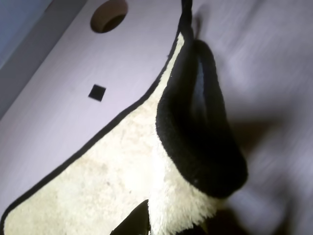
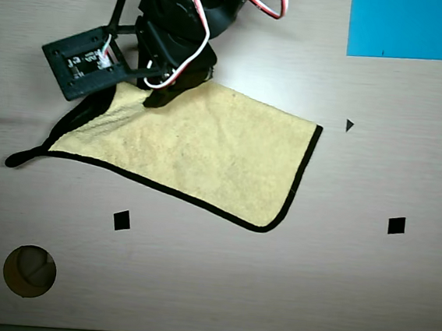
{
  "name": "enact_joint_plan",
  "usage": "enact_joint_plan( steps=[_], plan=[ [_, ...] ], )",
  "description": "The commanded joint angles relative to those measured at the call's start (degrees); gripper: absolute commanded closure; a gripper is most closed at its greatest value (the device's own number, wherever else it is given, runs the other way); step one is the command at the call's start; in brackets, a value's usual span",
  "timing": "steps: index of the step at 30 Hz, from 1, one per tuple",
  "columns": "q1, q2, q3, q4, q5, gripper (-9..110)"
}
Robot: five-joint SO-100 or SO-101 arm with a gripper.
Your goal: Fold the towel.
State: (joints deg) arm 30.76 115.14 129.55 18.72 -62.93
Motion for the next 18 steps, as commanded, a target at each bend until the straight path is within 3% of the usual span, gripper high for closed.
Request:
enact_joint_plan(
  steps=[1,18],
  plan=[
    [-2.2,3.5,-2.2,1.6,-1.8,101],
    [-9.3,10.5,-0.1,2.6,-11.9,101]
  ],
)
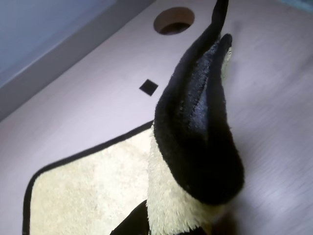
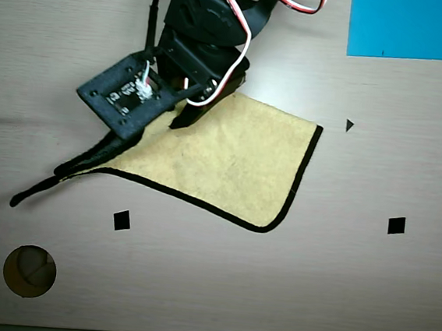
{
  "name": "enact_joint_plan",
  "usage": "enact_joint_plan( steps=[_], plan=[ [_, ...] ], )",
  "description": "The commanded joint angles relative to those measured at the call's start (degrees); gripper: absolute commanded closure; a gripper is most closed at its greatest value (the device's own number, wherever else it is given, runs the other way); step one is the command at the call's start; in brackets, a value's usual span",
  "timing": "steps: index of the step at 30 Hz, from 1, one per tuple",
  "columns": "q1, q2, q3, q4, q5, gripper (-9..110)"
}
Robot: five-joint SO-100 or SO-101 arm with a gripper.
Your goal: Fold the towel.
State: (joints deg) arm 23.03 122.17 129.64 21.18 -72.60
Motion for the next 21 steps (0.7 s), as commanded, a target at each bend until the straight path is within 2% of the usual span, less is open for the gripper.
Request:
enact_joint_plan(
  steps=[1,13,21],
  plan=[
    [-1.8,3.7,-0.2,0.3,-2.6,101],
    [-8.9,7.3,-0.9,3.6,-6.2,101],
    [-16.6,4.8,-5.7,6.9,-3.7,101]
  ],
)
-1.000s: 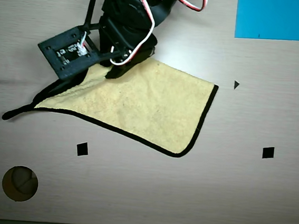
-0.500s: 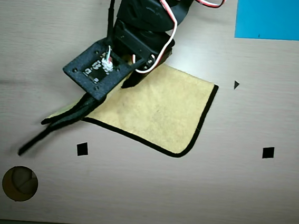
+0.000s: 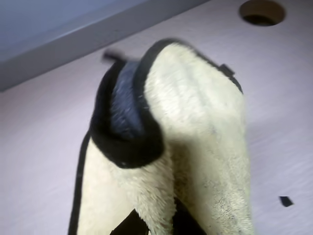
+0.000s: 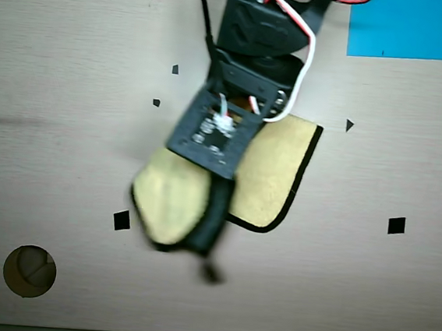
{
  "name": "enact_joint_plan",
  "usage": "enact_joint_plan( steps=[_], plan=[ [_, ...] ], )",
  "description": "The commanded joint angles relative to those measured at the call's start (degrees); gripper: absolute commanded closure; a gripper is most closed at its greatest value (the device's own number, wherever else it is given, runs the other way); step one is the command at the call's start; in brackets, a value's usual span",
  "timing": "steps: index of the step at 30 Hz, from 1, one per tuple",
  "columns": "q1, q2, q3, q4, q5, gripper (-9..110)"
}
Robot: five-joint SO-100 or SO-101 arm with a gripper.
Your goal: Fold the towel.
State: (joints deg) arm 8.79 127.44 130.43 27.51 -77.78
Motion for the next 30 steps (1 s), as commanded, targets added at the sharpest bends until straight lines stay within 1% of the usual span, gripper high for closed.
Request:
enact_joint_plan(
  steps=[1,16,24,30],
  plan=[
    [-2.9,-1.1,-7.2,0.6,1.6,101],
    [-9.6,-3.2,-9.1,3.3,3.0,101],
    [-9.9,-0.7,1.3,3.6,-2.5,101],
    [-11.9,-0.2,2.5,5.7,2.5,101]
  ],
)
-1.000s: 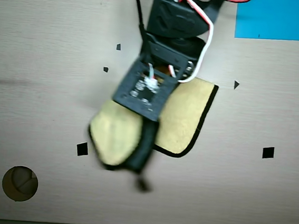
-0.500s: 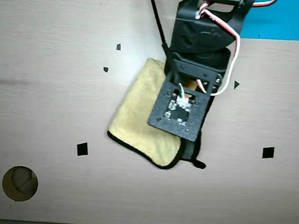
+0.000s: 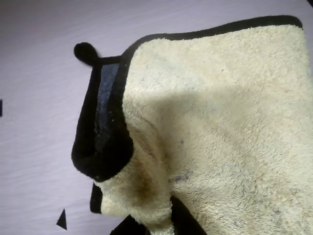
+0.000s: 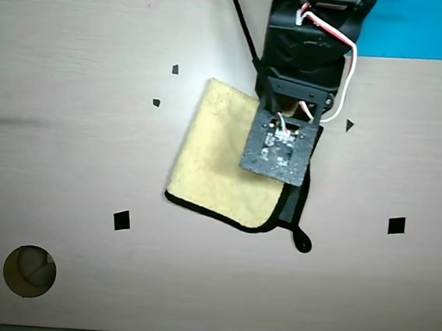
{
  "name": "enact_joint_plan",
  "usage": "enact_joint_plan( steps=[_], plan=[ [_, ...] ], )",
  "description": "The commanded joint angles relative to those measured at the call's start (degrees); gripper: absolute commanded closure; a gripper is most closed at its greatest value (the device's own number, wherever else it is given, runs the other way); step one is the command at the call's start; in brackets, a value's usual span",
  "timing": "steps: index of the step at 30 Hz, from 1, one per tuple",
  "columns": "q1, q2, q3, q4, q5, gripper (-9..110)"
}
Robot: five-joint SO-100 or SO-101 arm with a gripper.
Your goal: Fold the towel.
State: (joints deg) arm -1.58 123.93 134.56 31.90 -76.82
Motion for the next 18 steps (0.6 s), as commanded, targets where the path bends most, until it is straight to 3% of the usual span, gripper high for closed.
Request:
enact_joint_plan(
  steps=[1,18],
  plan=[
    [-1.8,3.3,-1.7,1.6,1.7,101],
    [-4.7,3.9,-5.0,4.2,2.2,92]
  ],
)
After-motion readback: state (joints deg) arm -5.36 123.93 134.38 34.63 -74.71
